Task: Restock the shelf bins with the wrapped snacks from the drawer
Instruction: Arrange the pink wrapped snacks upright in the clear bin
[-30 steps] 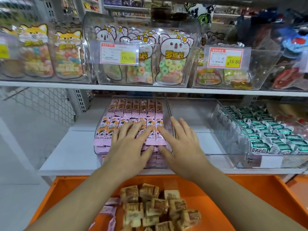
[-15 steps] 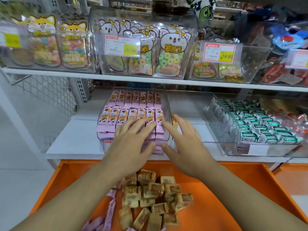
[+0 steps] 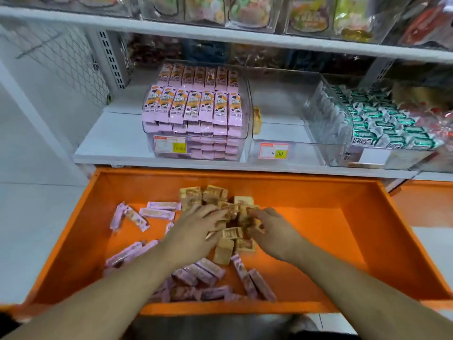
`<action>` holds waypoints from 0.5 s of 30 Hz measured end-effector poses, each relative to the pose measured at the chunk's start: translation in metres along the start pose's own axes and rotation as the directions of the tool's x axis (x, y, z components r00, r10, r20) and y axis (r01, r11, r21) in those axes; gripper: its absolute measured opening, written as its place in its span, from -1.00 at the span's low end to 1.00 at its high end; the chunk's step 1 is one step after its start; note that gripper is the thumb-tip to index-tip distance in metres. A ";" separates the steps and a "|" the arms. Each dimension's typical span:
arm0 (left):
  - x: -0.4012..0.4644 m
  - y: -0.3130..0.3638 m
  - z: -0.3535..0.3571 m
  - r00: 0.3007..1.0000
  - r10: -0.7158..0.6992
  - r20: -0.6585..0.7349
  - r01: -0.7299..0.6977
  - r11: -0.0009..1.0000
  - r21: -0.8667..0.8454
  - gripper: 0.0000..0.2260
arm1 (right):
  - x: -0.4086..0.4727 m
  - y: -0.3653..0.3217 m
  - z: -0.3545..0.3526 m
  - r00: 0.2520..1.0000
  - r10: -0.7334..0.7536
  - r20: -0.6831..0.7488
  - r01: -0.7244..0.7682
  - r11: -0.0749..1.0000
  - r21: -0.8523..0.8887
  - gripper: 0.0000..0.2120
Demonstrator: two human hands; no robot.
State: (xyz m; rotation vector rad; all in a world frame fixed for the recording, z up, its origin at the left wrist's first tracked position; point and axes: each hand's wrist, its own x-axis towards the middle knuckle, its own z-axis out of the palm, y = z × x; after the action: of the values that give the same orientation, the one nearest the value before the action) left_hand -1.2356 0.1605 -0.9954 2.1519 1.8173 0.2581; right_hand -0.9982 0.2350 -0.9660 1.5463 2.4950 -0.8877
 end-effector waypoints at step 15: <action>0.004 -0.064 0.113 0.832 0.047 0.554 0.069 0.980 -0.186 -0.43 | 0.061 0.057 0.113 0.871 0.015 0.492 0.051 0.991 -0.120 -0.27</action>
State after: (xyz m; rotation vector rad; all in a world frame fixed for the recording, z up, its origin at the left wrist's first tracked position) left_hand -1.2566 0.1598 -1.1236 1.8206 1.3970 -0.1769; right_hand -1.0062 0.2451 -1.1064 1.0834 2.1489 -0.9553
